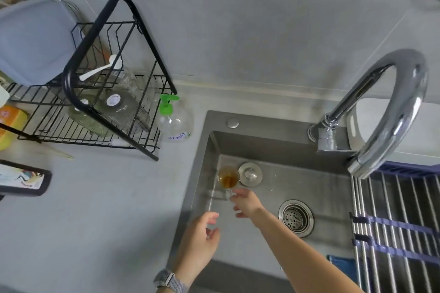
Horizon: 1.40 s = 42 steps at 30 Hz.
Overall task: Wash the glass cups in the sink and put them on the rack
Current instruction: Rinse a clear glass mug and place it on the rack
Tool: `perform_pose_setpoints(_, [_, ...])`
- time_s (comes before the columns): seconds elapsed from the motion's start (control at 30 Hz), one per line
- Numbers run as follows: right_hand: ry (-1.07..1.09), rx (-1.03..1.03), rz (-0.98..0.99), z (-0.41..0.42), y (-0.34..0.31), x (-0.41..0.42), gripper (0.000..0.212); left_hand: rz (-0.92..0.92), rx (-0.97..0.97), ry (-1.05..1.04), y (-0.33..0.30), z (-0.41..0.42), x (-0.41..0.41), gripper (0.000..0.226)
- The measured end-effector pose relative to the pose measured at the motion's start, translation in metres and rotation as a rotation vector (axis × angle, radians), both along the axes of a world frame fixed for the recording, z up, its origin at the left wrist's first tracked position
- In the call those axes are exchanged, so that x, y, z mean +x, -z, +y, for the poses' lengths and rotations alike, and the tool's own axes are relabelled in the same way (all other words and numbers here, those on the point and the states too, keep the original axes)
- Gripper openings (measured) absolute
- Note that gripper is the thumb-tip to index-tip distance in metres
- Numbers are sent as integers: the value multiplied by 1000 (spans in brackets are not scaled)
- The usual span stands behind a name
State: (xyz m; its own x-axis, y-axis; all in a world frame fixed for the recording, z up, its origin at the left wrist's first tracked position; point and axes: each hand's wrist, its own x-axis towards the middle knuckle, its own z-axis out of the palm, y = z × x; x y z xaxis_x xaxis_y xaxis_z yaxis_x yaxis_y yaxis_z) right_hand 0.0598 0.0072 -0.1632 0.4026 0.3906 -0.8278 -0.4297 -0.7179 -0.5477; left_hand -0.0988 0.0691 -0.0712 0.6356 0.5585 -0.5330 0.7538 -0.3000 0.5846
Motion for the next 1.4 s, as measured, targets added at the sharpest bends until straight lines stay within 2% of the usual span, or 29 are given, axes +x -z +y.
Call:
perform_pose_setpoints(0.1, [-39,-41,-5,16,6,-1,25,-18,3,-28,3,7,2,33])
perform_pose_setpoints(0.23, [-64,-82,19,27,7,-3,21,-52,39,-34,-3,20,14,31])
perform_pose_setpoints(0.4, [-64,-75,31,24,7,-4,29,-108,52,-23,-11,33,33,31])
perform_pose_setpoints(0.57, [38,-19,32,6,8,-3,18,-126,55,-33,-14,34,38,31])
perform_pose_setpoints(0.83, [127,135,46,-47,-15,-7,19,-109,-10,-22,-15,15,37,31])
perform_pose_setpoints(1.2, [135,276,-124,-99,-101,2,31,-143,-103,-30,-21,-31,43,57])
perform_pose_setpoints(1.4, [70,310,-222,-130,-150,5,36,-225,-109,-6,-34,-54,46,87])
